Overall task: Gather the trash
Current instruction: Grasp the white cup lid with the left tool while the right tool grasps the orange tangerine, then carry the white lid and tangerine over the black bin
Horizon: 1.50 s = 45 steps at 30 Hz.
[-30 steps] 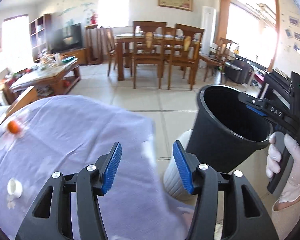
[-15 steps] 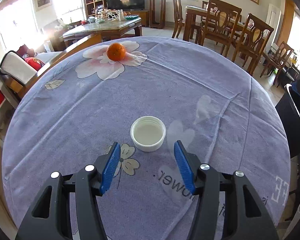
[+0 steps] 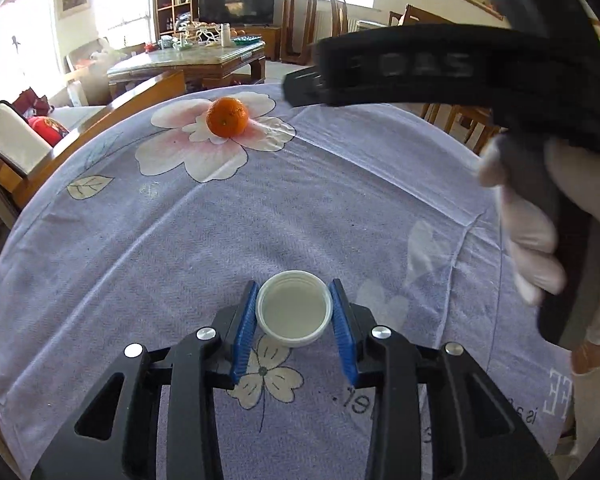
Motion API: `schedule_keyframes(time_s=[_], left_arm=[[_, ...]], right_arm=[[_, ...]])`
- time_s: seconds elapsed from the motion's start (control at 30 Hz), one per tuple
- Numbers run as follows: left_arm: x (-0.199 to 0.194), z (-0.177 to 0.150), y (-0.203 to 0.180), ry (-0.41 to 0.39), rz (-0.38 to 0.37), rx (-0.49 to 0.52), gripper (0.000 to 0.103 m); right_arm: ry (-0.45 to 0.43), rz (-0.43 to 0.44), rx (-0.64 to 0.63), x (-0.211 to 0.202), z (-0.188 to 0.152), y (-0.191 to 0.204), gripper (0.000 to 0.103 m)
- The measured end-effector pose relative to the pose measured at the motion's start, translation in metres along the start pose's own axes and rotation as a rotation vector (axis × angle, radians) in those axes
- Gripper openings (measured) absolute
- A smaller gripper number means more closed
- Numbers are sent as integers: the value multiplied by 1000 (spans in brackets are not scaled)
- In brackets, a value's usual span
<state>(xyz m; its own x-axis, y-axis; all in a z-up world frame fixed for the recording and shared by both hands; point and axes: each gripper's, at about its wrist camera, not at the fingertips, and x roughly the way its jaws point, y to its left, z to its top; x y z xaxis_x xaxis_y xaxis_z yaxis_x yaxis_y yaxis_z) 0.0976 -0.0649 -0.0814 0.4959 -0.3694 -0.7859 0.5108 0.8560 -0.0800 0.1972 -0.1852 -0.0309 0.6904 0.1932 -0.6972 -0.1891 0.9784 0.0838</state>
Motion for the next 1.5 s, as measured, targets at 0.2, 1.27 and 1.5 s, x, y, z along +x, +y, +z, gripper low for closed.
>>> schedule_keyframes(time_s=[0.2,1.27,1.5], left_arm=[[2,4,7,-25,17,-33,35],[-26,1,2,-182,0,-27,35],[-54,2,-72,-236,-30,93,35]], right_arm=[[75,-25,-49,75,28,21,75],[-150,216,182,-114,-55,-39,34],[-266,191,293,-205,-125,-82,34]])
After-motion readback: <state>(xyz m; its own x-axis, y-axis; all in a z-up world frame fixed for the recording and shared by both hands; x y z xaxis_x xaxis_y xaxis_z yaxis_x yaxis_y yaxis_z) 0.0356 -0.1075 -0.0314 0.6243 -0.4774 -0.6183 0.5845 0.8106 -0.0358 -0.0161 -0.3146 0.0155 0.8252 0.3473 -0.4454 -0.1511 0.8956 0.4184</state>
